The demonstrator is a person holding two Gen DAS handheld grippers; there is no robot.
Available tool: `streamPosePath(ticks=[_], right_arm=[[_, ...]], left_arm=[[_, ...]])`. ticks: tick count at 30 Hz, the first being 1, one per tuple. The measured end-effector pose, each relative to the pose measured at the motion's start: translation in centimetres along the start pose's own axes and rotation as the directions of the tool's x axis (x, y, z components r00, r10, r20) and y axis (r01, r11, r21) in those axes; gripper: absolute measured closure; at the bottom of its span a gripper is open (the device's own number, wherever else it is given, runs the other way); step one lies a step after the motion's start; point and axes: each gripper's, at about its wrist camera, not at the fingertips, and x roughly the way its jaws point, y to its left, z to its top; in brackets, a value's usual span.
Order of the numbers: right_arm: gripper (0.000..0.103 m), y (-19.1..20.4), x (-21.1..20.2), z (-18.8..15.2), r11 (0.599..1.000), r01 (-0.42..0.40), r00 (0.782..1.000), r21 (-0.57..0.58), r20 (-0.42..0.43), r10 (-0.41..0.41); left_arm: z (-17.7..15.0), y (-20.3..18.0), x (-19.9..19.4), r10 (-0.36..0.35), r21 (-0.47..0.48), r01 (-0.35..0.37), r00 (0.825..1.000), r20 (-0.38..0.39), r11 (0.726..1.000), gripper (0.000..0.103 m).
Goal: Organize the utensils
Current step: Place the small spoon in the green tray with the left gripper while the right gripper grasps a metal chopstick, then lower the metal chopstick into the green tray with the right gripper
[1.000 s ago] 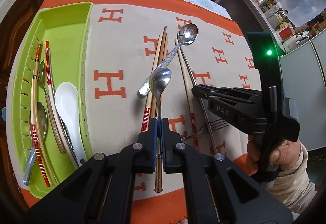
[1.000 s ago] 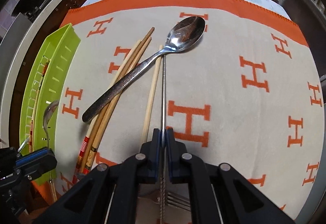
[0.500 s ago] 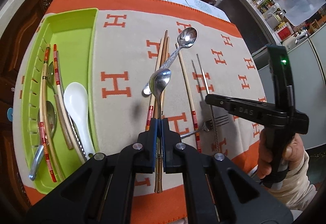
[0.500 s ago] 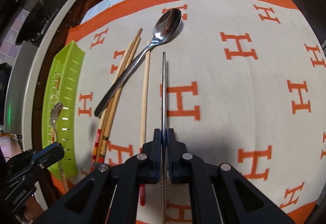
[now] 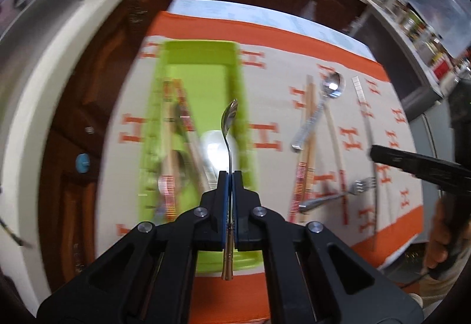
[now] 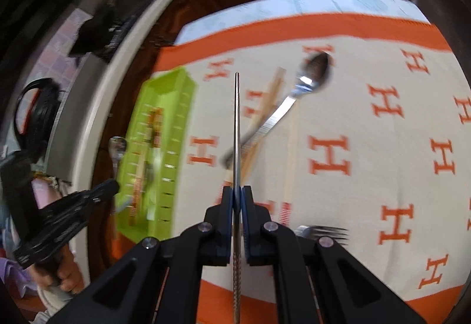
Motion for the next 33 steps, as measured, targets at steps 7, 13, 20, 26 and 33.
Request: streamPosePath(ticks=[7, 13, 20, 26, 33], right_arm=[[0.098, 6.4, 1.8, 2.7, 0.996, -0.062, 0.998, -0.062, -0.009, 0.062], [0.098, 9.5, 6.1, 4.5, 0.996, -0.078, 0.995, -0.052, -0.066, 0.075], [0.098, 10.6, 10.2, 5.4, 0.997, -0.079, 0.99, -0.014, -0.118, 0.076], [0.097, 10.7, 12.6, 6.3, 0.999, -0.047, 0.99, -0.01, -0.131, 0.045], [0.097, 10.1, 13.0, 6.4, 1.0, -0.014, 0.992, 0.01, -0.126, 0.015]], left_arm=[[-0.4, 4.8, 1.1, 0.037, -0.061, -0.039, 0.999, -0.027, 0.997, 0.103], [-1.0, 5.9, 2.7, 0.009, -0.084, -0.014, 0.998, -0.054, 0.996, 0.103], [-0.1, 6.2, 4.7, -0.007, -0.092, 0.001, 0.998, -0.062, 0.996, 0.103], [0.5, 6.1, 5.5, 0.012, -0.075, -0.016, 0.998, -0.058, 0.997, 0.103], [0.9, 6.0, 4.4, 0.02, -0.07, -0.022, 0.999, -0.034, 0.997, 0.102]])
